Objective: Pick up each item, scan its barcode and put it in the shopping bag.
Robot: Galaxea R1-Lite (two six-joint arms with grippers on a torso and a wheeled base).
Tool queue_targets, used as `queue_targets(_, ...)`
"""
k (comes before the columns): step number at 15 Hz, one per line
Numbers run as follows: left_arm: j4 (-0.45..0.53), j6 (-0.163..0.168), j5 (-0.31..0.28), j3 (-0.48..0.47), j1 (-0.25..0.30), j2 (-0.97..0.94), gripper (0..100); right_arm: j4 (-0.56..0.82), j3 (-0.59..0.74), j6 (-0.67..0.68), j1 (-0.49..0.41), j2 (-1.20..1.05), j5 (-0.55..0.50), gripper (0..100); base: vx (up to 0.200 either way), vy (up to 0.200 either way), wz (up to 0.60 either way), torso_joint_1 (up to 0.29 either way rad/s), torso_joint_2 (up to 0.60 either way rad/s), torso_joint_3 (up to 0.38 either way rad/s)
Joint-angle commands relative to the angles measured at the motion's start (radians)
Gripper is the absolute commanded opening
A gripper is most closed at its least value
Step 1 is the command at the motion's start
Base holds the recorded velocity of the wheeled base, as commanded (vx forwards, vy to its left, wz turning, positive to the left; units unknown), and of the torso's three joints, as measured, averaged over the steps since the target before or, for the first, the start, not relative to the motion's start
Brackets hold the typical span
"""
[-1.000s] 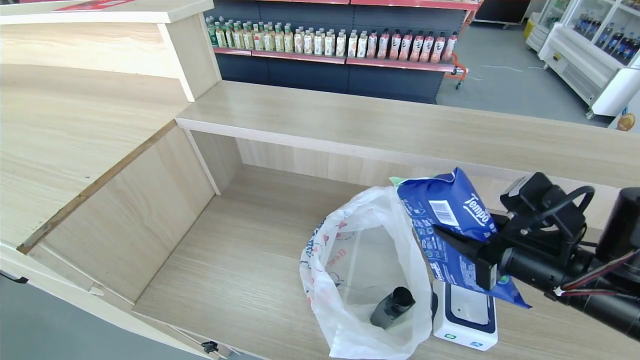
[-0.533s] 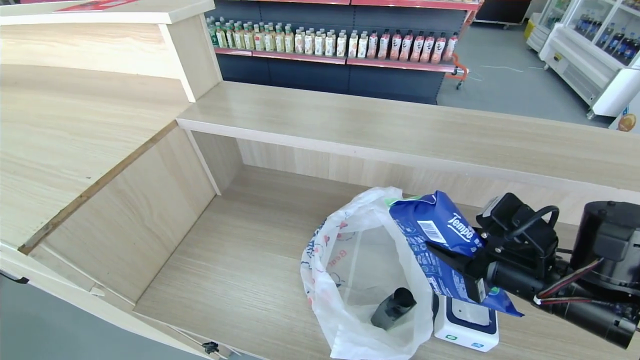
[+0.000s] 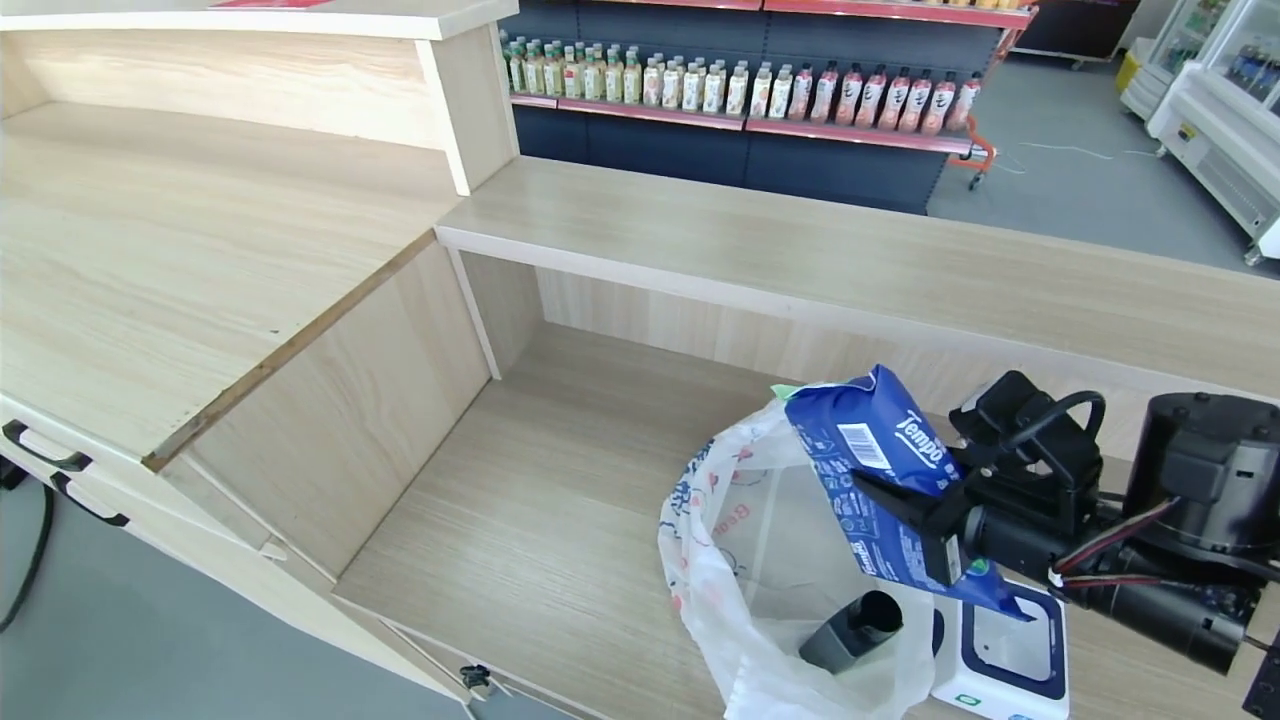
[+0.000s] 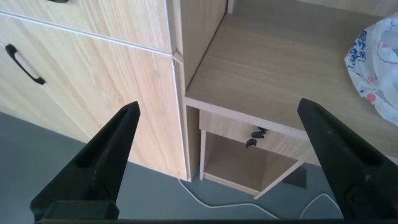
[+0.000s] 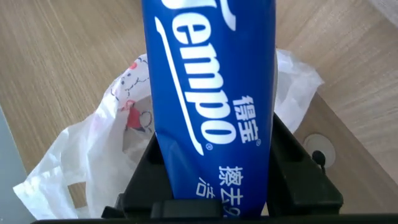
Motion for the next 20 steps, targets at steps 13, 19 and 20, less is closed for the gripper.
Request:
queue_targets(13, 0.000, -0.001, 0.000, 0.000, 0.000, 0.000, 100, -0.468, 0.037, 0.152, -0.024, 0.402, -0.005, 0, 0.000, 0.000, 0.00, 0.000, 0.00, 0.000)
queue_targets(19, 0.000, -0.001, 0.000, 0.000, 0.000, 0.000, 100, -0.539, 0.039, 0.149, -0.047, 0.480, -0.006, 0, 0.000, 0.000, 0.00, 0.000, 0.00, 0.000)
queue_targets(20, 0.000, -0.001, 0.000, 0.000, -0.002, 0.000, 100, -0.539, 0.037, 0.149, -0.047, 0.483, -0.008, 0, 0.000, 0.000, 0.00, 0.000, 0.00, 0.000)
